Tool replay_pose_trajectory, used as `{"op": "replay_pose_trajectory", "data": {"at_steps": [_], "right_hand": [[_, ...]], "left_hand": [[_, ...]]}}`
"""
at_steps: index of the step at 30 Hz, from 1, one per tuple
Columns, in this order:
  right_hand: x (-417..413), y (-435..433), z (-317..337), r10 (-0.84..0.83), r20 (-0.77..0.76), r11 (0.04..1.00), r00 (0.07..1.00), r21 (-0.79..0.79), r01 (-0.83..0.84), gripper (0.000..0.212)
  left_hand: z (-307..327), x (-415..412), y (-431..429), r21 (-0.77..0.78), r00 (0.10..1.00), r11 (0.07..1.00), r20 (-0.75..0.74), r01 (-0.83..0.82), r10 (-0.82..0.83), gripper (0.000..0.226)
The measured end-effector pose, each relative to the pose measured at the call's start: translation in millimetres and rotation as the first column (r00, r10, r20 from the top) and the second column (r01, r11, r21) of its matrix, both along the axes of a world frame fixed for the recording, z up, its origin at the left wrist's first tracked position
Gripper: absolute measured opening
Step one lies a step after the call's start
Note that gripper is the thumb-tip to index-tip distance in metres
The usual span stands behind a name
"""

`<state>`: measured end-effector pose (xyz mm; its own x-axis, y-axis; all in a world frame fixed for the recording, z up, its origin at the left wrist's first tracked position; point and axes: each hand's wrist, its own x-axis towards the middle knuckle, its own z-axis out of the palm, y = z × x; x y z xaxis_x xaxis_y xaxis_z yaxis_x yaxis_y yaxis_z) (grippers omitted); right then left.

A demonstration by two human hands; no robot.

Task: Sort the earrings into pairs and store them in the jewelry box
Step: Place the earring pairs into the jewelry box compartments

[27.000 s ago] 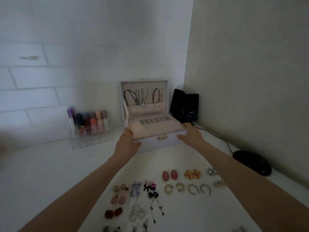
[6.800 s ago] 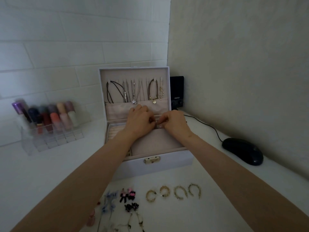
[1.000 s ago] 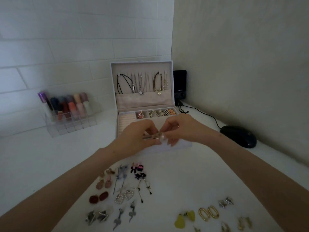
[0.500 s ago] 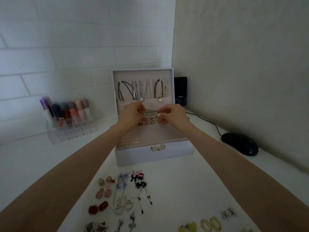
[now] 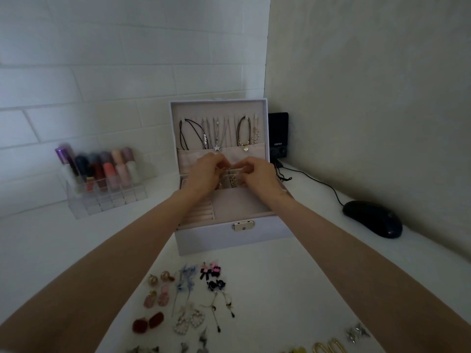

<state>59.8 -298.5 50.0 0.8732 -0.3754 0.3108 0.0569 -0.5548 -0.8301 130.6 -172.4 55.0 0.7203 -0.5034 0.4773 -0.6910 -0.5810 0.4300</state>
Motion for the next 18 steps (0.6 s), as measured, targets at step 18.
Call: {"op": "replay_pose_trajectory", "data": {"at_steps": [18], "right_hand": [[2.1, -5.2, -4.6, -0.021, 0.046, 0.998, 0.999, 0.056, 0.018, 0.016]], "left_hand": [[-5.7, 6.6, -6.4, 0.192, 0.995, 0.981, 0.089, 0.028, -0.046, 0.023]]}}
